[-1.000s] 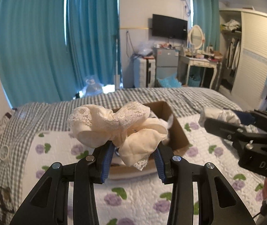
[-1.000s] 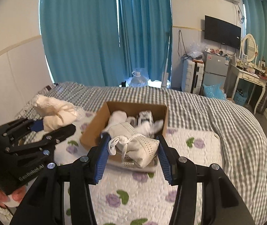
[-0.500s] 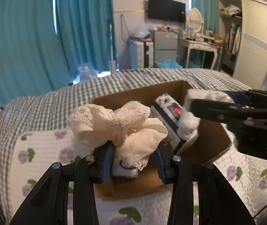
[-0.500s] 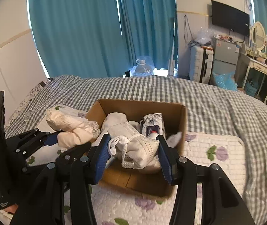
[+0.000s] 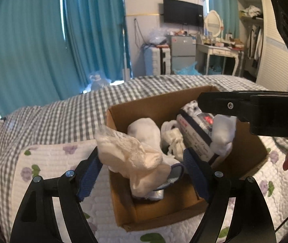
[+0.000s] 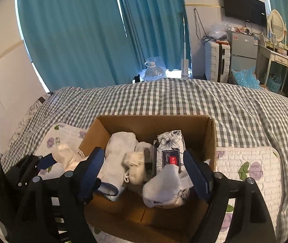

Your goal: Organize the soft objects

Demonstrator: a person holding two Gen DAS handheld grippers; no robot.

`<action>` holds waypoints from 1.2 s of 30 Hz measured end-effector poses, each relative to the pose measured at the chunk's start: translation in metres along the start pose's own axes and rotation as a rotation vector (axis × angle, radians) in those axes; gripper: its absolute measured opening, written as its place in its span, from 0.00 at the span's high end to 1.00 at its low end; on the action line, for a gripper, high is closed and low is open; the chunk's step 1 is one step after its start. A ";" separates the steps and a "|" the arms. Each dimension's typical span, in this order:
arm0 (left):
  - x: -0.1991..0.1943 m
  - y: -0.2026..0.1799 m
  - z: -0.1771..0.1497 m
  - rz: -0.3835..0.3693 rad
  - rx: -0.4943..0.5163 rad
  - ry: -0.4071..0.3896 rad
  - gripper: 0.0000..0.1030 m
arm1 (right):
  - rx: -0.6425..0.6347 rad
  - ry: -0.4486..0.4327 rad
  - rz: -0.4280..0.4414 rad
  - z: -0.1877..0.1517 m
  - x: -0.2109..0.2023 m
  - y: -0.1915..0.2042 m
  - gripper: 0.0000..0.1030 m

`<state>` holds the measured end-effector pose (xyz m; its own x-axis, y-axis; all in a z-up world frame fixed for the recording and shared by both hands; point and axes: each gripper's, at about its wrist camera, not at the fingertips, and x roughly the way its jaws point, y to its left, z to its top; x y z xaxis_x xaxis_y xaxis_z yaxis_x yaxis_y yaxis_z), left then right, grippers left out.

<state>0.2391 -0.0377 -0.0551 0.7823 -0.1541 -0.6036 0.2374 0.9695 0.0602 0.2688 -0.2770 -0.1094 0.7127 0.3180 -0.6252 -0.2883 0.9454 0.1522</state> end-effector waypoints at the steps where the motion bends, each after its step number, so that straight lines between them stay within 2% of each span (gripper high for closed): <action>1: -0.005 0.000 0.001 0.000 0.002 -0.006 0.22 | 0.000 -0.004 -0.006 0.001 -0.005 0.002 0.21; 7: -0.076 -0.010 0.024 0.016 0.007 -0.100 0.22 | -0.004 -0.082 -0.034 0.013 -0.081 0.012 0.21; 12: -0.166 -0.020 0.048 0.044 0.006 -0.249 0.21 | -0.058 -0.218 -0.079 0.025 -0.182 0.034 0.21; 13: -0.181 -0.022 0.051 0.046 0.003 -0.274 0.20 | -0.069 -0.247 -0.091 0.027 -0.202 0.038 0.19; 14: -0.196 -0.024 0.054 0.050 -0.001 -0.299 0.12 | -0.079 -0.278 -0.106 0.026 -0.225 0.043 0.18; 15: -0.217 -0.027 0.057 0.066 -0.013 -0.338 0.10 | -0.083 -0.300 -0.120 0.025 -0.245 0.047 0.17; 19: -0.270 -0.029 0.057 0.086 -0.053 -0.436 0.09 | -0.090 -0.383 -0.161 0.013 -0.314 0.056 0.08; 23: -0.305 -0.031 0.047 0.131 -0.093 -0.520 0.09 | -0.086 -0.497 -0.231 -0.010 -0.359 0.058 0.01; 29: -0.303 -0.032 0.018 0.161 -0.132 -0.544 0.09 | -0.079 -0.560 -0.262 -0.048 -0.364 0.051 0.01; 32: -0.286 -0.031 -0.001 0.190 -0.140 -0.514 0.09 | -0.066 -0.564 -0.218 -0.072 -0.343 0.042 0.01; 36: -0.252 -0.028 -0.026 0.200 -0.162 -0.467 0.09 | -0.036 -0.544 -0.208 -0.099 -0.302 0.029 0.01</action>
<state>0.0206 -0.0207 0.0747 0.9850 0.0041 -0.1727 -0.0056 1.0000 -0.0078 -0.0186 -0.3526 0.0081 0.9799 0.1260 -0.1547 -0.1218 0.9919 0.0362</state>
